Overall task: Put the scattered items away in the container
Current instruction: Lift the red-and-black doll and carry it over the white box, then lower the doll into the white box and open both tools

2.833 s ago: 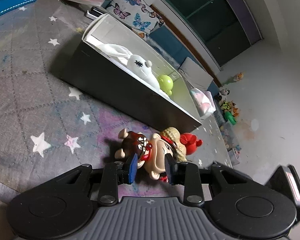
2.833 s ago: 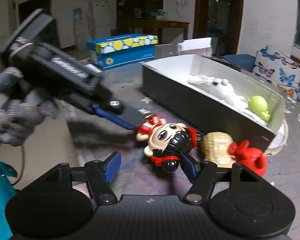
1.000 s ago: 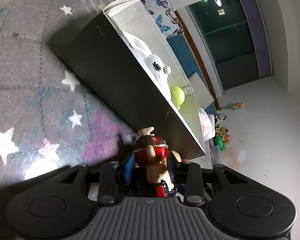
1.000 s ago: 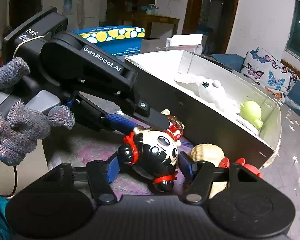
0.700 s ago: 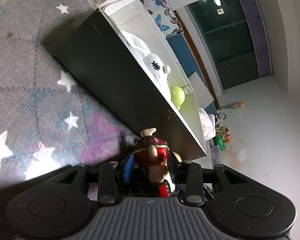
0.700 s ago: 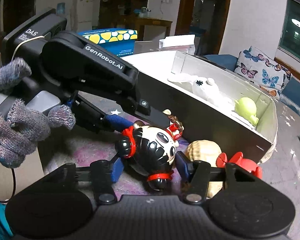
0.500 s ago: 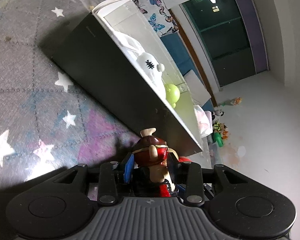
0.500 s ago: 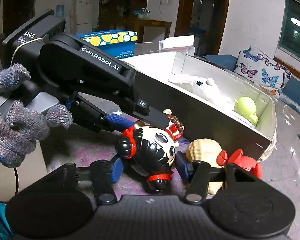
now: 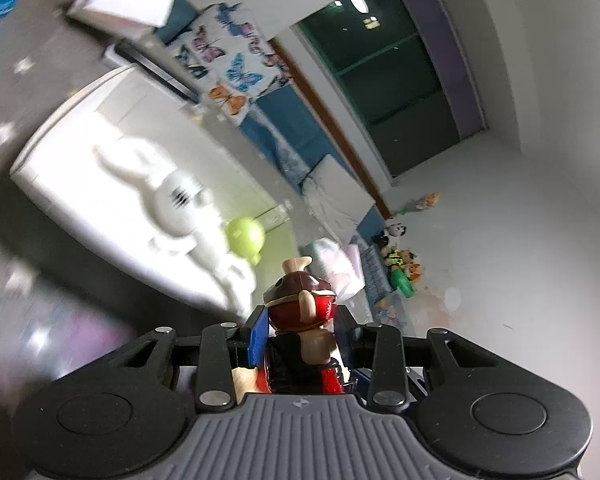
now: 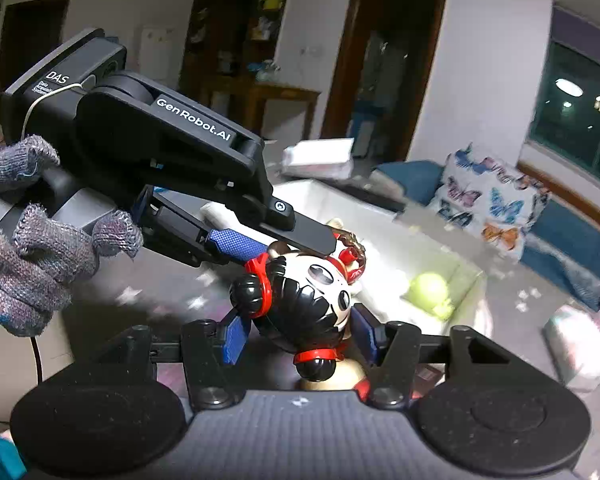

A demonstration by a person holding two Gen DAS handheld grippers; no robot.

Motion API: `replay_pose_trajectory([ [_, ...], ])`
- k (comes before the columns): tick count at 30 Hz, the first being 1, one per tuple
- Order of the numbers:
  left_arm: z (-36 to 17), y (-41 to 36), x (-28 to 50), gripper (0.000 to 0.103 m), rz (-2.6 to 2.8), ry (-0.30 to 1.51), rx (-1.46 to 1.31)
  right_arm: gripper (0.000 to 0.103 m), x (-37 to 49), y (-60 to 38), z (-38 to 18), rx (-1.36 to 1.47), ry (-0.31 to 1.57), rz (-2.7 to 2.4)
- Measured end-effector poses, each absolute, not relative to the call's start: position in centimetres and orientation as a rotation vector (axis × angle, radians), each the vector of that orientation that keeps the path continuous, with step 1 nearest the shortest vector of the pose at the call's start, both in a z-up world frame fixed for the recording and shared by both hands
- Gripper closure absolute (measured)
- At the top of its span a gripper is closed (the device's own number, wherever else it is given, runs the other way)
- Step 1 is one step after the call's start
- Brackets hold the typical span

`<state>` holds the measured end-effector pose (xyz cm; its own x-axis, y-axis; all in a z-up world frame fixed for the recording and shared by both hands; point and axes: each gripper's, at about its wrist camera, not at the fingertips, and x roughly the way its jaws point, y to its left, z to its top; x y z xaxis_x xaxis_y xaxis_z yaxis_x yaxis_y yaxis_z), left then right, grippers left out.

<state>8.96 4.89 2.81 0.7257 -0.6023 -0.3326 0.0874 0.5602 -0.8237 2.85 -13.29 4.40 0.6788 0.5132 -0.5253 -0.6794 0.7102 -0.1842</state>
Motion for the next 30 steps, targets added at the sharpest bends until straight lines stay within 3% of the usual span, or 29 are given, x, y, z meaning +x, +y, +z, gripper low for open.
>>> replay_pose_trajectory([
  [7,3.9,3.7,14.0,0.066,-0.47,0.645,-0.875,0.048,8.9,-14.6,5.6,-0.386,0.481,0.663],
  [15,1.1,3.3,19.6,0.066,-0.459,0.721,-0.901,0.048,14.7,-14.5,3.8,-0.401,0.612,0.674],
  [30,-1.9,3.5,21.1,0.067,-0.427,0.771,-0.918,0.047,18.1,-13.3,1.1,-0.495,0.744,0.677],
])
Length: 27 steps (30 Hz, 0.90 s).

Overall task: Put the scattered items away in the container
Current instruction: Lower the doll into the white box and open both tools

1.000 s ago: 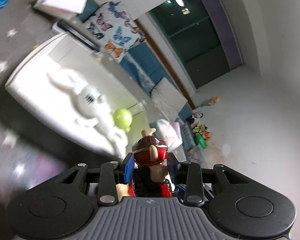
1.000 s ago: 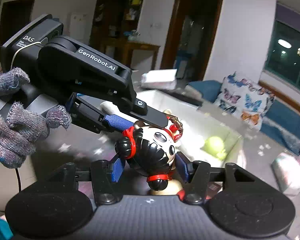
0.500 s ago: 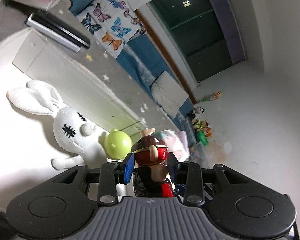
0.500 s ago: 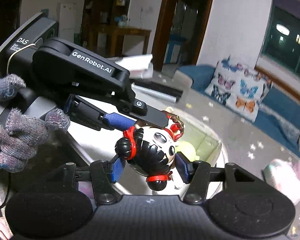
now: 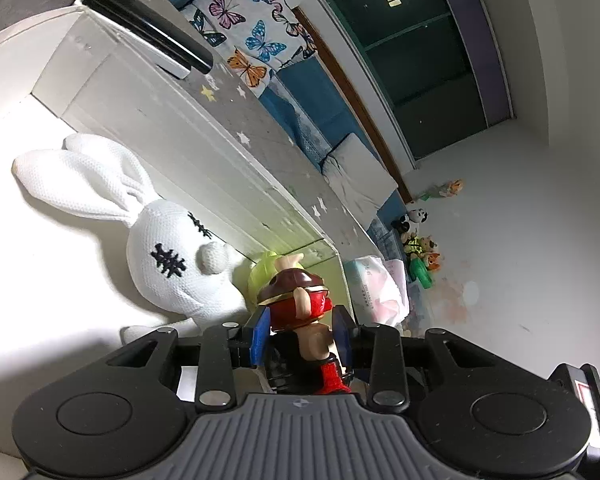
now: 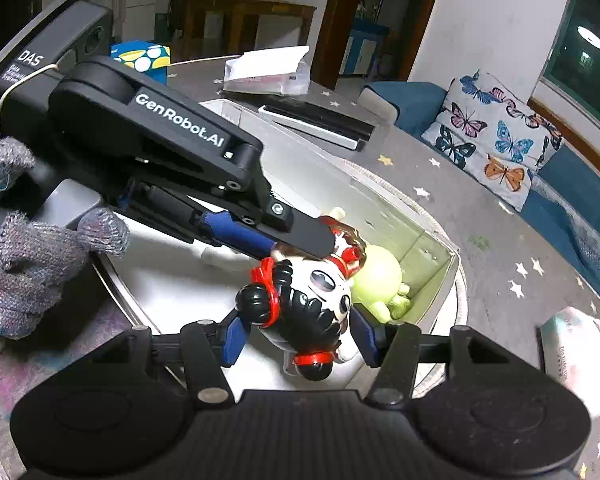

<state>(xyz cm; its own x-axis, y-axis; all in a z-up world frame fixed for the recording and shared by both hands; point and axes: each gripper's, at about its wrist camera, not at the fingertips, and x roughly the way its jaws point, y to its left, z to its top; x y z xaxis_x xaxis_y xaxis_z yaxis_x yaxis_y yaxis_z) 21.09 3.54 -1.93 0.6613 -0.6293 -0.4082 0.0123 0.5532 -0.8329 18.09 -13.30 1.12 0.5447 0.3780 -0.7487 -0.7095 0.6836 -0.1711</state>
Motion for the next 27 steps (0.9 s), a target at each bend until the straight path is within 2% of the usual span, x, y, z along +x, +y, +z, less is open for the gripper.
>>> replay_pose_trajectory([
  [5,-2.1,3.9,21.0,0.066,-0.419,0.768,-0.92,0.047,17.7,-13.7,1.2,-0.48,0.745,0.684],
  [9,-2.5,3.9,21.2,0.067,-0.402,0.767,-0.917,0.04,17.2,-14.0,1.8,-0.48,0.728,0.69],
  [27,-2.1,2.4,20.9,0.067,-0.387,0.778,-0.812,0.039,14.9,-15.2,3.1,-0.414,0.664,0.673],
])
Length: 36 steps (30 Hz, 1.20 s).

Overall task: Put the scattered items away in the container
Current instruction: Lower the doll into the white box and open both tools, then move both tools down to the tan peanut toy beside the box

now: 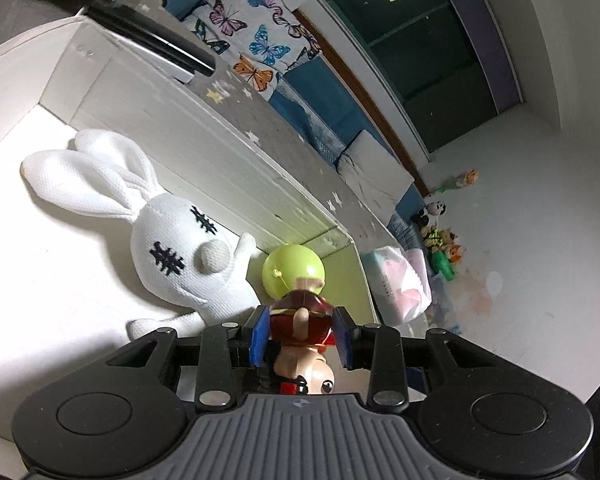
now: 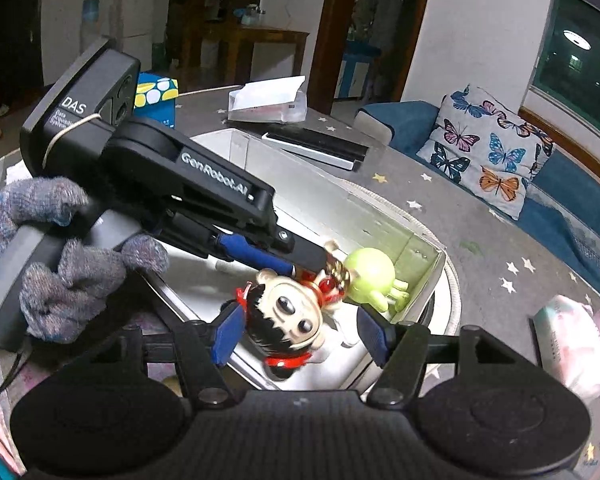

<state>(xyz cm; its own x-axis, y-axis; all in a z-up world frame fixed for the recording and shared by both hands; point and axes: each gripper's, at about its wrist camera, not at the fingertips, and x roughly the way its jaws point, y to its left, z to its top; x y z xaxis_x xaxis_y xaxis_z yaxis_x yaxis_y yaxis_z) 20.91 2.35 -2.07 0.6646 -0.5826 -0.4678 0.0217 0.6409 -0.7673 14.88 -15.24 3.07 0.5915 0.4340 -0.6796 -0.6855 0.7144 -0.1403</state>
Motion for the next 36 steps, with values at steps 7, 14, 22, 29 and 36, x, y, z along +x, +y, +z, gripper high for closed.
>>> replay_pose_trajectory([
  [7,-1.7,2.2,20.8,0.067,-0.379,0.765,-0.794,0.039,13.5,-15.8,3.6,-0.363,0.628,0.656],
  [14,-1.0,2.6,19.9,0.067,-0.366,0.744,-0.763,0.039,11.7,-17.0,3.7,-0.3,0.601,0.643],
  [22,0.1,2.8,18.4,0.067,-0.35,0.703,-0.724,0.034,9.1,-18.3,4.0,-0.225,0.548,0.619],
  [29,1.2,3.2,15.8,0.067,-0.339,0.646,-0.693,0.028,5.7,-19.3,2.9,-0.185,0.523,0.588],
  [36,2.1,2.8,11.2,0.067,-0.33,0.593,-0.594,0.027,3.2,-19.7,0.7,-0.136,0.56,0.556],
])
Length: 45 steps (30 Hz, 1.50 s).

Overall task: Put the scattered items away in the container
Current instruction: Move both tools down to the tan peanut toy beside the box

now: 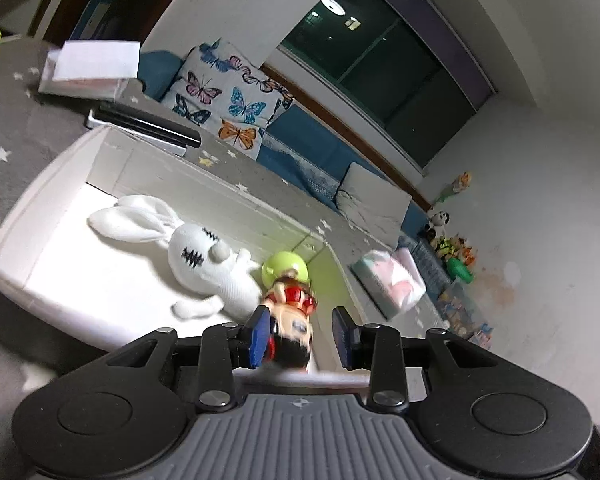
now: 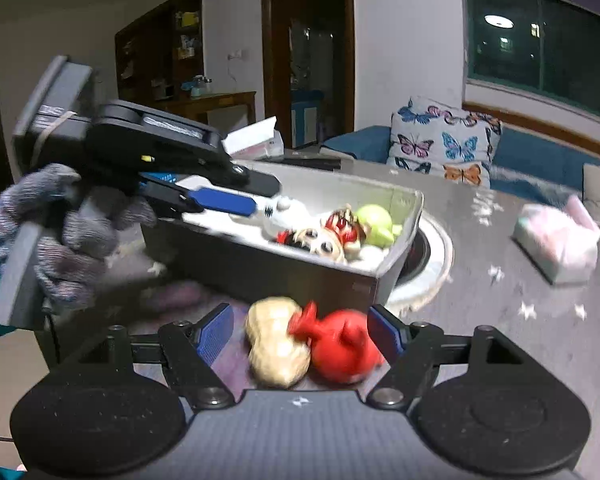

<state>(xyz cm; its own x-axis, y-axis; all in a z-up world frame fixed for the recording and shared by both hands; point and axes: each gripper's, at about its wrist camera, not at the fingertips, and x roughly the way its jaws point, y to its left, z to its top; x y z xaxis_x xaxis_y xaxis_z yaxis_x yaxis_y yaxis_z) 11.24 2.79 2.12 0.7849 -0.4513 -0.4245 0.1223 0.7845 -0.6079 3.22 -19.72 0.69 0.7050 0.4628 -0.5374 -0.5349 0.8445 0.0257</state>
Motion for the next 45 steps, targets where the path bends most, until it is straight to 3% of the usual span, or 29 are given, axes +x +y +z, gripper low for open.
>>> replay_pose_trajectory([
  [10,1.6,1.7,4.7,0.067,-0.333,0.593,-0.559,0.005,-0.6,-20.3,-0.6,-0.084,0.559,0.498],
  [15,1.4,0.9,2.9,0.067,-0.335,0.606,-0.547,0.0,-1.8,-20.7,-0.9,-0.054,0.542,0.488],
  [45,-0.9,-0.9,2.4,0.067,-0.228,0.697,-0.557,0.0,-0.2,-22.2,-5.3,0.041,0.569,0.609],
])
